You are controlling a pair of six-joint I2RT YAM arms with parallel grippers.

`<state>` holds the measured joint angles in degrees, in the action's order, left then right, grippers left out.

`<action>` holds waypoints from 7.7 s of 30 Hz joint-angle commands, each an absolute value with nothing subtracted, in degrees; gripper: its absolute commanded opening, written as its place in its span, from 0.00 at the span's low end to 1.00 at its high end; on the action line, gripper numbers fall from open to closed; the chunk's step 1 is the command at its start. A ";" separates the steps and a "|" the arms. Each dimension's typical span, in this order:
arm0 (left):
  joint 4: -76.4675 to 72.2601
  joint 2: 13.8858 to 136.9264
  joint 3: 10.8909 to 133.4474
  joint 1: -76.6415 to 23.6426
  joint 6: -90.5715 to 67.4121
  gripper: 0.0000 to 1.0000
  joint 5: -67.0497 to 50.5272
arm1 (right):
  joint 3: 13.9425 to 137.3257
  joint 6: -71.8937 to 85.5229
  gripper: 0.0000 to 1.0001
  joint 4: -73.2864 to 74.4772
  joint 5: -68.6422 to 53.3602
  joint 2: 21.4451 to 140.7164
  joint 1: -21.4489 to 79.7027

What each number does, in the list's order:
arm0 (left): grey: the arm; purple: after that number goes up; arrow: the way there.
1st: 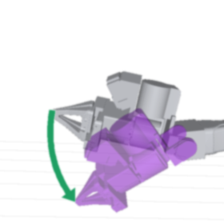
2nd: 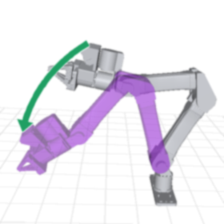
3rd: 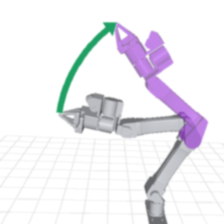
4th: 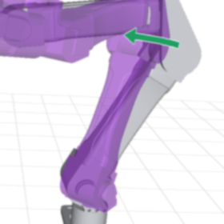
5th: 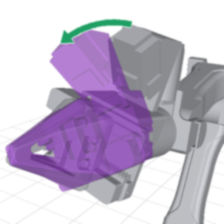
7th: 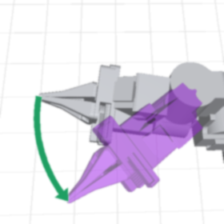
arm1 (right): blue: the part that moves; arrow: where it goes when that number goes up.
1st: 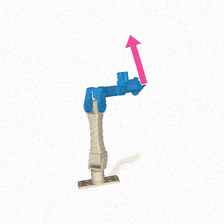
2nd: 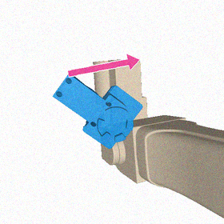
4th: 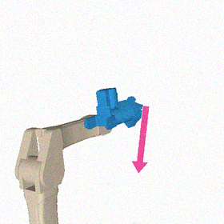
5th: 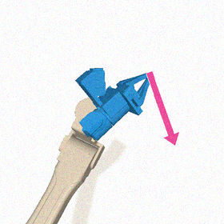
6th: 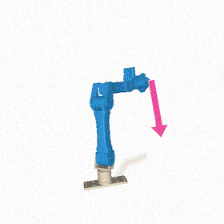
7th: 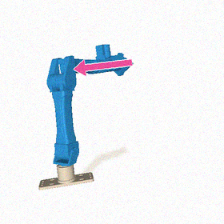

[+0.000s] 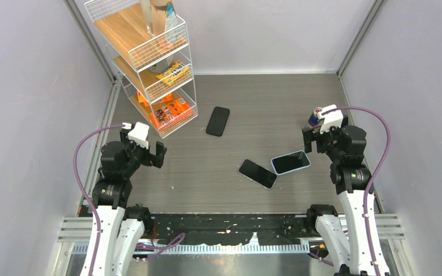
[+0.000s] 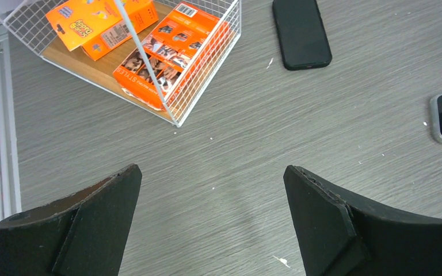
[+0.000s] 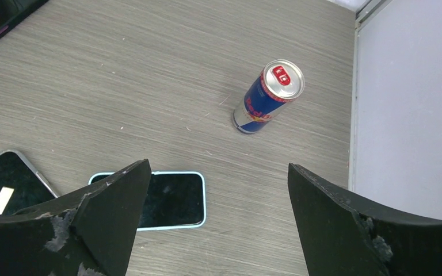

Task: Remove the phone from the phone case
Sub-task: Pick up the phone at the center of the board, then adjust the phone.

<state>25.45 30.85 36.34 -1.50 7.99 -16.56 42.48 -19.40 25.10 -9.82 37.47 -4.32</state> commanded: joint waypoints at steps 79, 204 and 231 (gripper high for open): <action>24.24 32.15 35.09 -1.14 10.45 0.99 -23.54 | 47.27 -24.49 0.96 25.99 -10.12 86.39 36.42; 15.12 91.34 72.14 -28.08 -29.68 0.67 -49.14 | 71.57 -24.26 0.05 29.25 -9.47 77.61 41.73; 24.89 89.26 77.45 -27.32 -12.83 0.00 -53.30 | 69.33 -25.32 0.95 33.97 -8.88 71.96 41.77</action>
